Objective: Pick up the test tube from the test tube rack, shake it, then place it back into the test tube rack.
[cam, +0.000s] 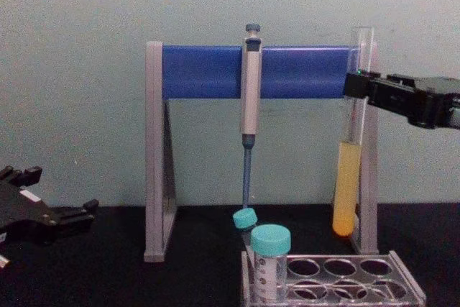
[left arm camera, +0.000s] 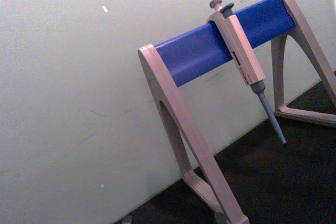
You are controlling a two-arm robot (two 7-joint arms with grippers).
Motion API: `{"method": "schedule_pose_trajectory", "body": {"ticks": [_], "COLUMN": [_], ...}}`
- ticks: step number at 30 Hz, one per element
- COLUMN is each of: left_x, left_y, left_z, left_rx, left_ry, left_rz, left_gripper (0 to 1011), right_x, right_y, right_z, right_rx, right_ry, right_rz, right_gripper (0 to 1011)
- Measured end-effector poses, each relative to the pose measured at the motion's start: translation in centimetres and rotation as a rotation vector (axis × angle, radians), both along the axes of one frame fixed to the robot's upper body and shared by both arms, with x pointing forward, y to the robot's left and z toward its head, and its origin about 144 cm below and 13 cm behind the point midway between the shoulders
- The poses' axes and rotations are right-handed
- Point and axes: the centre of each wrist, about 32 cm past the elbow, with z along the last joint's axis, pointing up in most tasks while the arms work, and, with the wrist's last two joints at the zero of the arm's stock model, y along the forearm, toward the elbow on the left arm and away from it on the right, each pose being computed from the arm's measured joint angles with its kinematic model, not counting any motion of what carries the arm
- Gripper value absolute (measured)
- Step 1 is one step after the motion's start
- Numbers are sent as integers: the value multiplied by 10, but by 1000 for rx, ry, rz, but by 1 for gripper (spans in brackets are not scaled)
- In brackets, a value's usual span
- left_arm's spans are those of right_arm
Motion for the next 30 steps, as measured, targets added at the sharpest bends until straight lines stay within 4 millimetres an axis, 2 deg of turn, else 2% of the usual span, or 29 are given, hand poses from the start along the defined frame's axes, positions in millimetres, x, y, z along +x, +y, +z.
{"method": "schedule_pose_trajectory", "body": {"ticks": [6, 15, 24, 30], "left_x": [0, 0, 0, 0], "left_y": [0, 0, 0, 0], "left_z": [0, 0, 0, 0], "left_rx": [0, 0, 0, 0], "left_ry": [0, 0, 0, 0], "left_rz": [0, 0, 0, 0], "left_gripper": [1001, 1001, 1001, 1001], "right_x": [-12, -25, -17, -7], "right_y": [-15, -33, -25, -14], "right_z": [6, 14, 11, 5], "right_rx": [-27, -88, -91, -56], "right_ry": [28, 7, -33, -37], "right_rz": [42, -79, -164, -156], "right_gripper": [228, 228, 228, 228]}}
